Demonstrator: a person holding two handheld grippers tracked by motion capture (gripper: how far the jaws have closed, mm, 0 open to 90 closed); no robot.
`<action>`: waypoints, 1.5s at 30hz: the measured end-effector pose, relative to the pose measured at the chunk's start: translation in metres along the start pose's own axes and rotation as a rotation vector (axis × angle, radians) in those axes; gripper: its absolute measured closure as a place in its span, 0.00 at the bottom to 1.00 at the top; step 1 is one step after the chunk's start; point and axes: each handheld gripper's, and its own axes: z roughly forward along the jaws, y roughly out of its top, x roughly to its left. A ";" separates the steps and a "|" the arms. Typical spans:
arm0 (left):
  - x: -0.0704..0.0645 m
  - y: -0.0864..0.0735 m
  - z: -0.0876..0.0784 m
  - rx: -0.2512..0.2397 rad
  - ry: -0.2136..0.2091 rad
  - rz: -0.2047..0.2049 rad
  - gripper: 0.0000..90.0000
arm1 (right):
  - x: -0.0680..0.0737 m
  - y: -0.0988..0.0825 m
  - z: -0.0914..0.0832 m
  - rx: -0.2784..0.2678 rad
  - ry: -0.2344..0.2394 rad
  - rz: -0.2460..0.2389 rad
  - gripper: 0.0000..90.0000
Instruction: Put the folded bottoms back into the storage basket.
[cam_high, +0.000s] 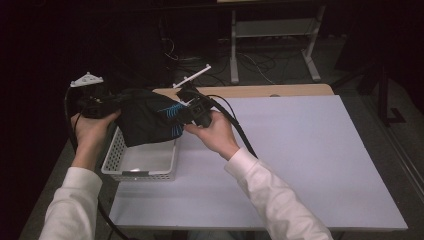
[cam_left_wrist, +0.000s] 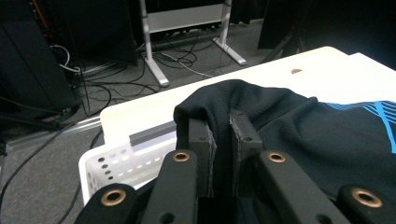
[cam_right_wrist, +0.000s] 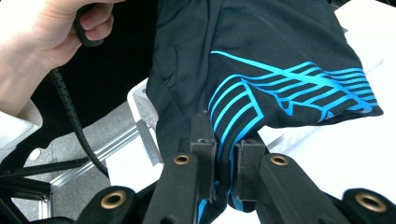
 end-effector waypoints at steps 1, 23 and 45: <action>0.002 -0.001 -0.001 0.001 0.003 -0.003 0.90 | 0.000 0.000 0.005 -0.001 0.002 0.005 0.89; 0.037 -0.045 0.002 0.034 0.031 -0.072 0.90 | 0.003 -0.006 0.063 0.042 0.011 0.007 0.89; 0.054 -0.070 0.036 0.109 0.029 -0.104 0.89 | -0.007 -0.025 0.108 0.096 -0.090 0.007 0.89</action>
